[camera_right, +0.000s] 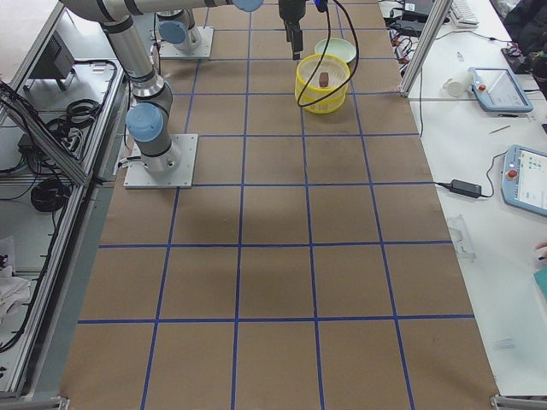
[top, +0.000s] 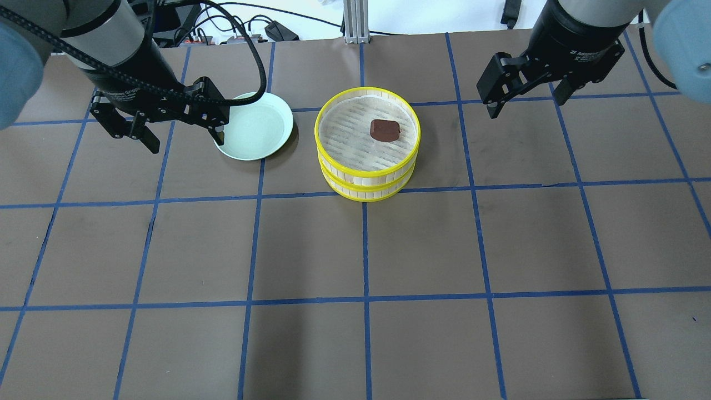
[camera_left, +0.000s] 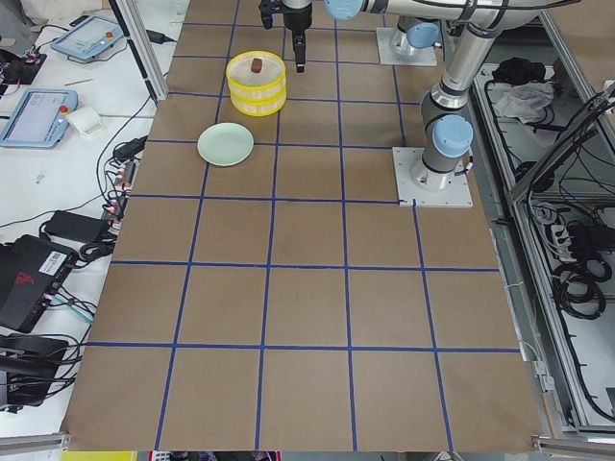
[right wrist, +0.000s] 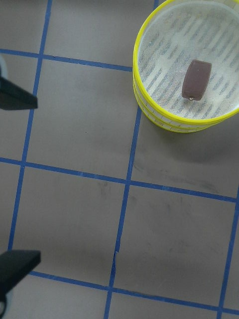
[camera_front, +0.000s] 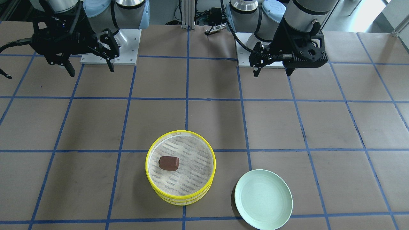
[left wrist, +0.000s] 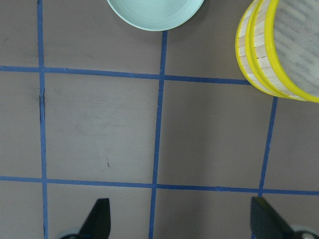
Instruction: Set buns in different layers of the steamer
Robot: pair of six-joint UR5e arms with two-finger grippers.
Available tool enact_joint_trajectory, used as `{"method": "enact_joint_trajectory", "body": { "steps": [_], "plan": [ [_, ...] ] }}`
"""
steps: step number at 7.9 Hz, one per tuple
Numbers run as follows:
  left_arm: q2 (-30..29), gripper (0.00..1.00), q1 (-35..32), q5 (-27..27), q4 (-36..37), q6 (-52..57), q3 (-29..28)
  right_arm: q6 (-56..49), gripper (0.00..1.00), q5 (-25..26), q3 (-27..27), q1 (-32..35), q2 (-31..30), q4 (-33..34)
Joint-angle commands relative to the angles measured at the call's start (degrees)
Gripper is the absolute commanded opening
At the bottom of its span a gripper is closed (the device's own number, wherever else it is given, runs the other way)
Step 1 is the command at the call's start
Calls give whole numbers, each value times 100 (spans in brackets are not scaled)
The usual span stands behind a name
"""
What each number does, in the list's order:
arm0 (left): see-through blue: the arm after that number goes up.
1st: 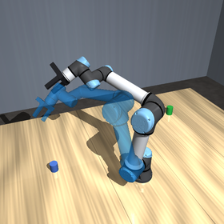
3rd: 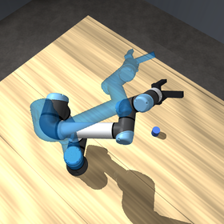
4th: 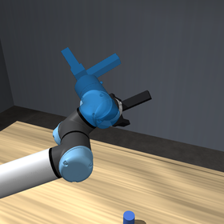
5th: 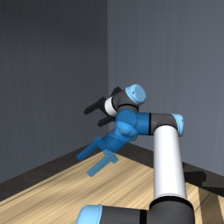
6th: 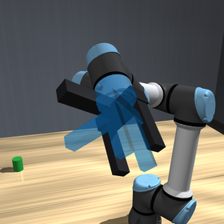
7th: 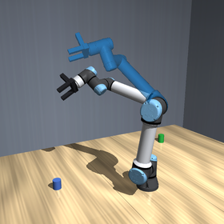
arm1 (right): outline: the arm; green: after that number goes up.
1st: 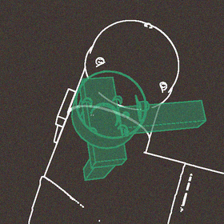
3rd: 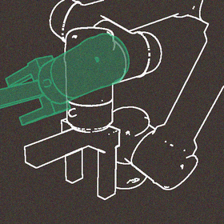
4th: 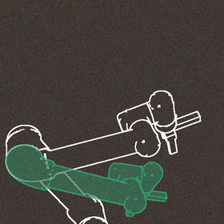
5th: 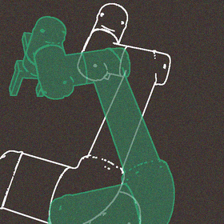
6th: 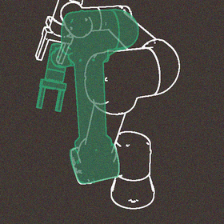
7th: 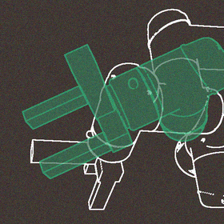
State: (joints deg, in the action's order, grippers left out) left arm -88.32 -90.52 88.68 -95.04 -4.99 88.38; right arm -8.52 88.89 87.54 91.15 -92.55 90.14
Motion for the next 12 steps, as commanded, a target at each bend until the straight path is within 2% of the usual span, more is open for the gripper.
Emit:
{"method": "enact_joint_trajectory", "body": {
  "steps": [1,12],
  "plan": [
    [-18,100,-18,1,56,-28,3,9,100,-21,0,0,0,4],
    [8,100,-106,-17,47,-37,91,9,100,-48,9,8,0,100]
  ]
}}
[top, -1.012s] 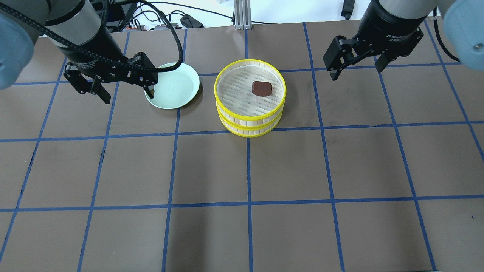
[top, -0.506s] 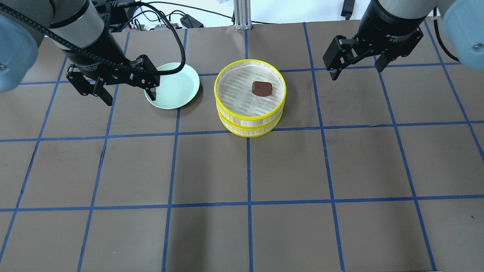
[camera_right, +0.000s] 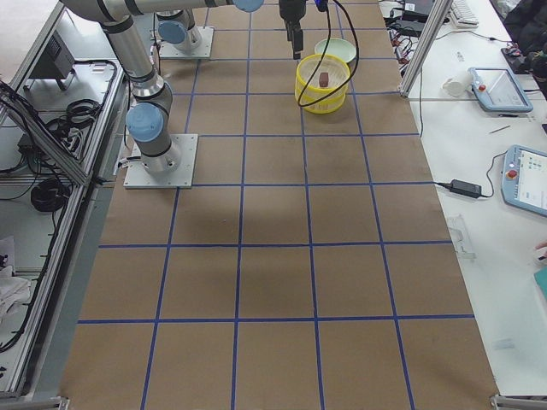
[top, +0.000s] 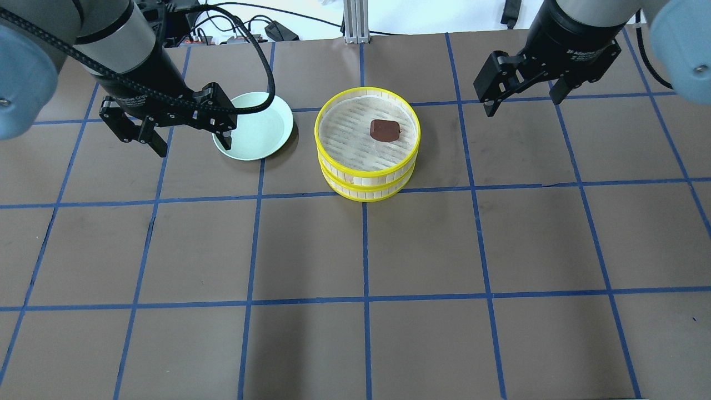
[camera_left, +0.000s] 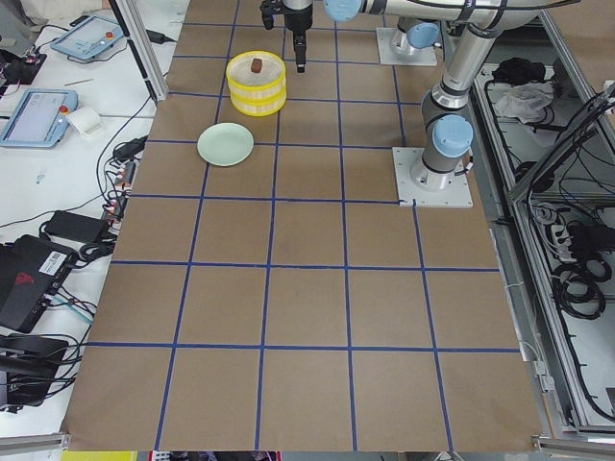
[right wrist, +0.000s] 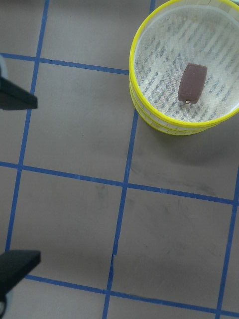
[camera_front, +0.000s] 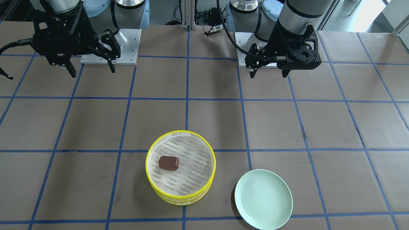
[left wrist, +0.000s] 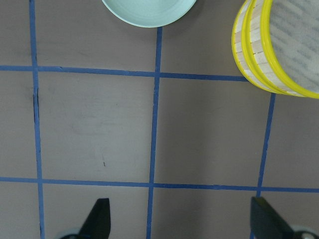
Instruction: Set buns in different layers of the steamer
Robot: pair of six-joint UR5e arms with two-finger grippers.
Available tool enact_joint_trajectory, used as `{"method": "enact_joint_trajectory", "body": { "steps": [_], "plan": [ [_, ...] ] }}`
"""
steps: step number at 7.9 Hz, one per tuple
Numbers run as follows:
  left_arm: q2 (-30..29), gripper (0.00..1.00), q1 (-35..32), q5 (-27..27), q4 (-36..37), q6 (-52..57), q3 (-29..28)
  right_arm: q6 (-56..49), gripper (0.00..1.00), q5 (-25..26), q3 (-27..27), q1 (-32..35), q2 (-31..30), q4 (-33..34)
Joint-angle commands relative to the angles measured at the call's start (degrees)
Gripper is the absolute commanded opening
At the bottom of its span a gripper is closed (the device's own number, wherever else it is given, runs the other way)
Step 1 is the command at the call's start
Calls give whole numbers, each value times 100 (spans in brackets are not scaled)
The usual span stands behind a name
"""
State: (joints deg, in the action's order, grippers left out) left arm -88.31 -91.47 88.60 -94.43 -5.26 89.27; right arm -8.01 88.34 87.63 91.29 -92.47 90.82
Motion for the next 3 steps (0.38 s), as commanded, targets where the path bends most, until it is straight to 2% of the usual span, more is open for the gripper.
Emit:
{"method": "enact_joint_trajectory", "body": {
  "steps": [1,3],
  "plan": [
    [7,100,-12,17,-31,-2,2,-25,100,-27,0,-6,-7,32],
    [-2,100,-3,35,-66,-1,20,-51,100,-1,0,-15,1,172]
  ]
}}
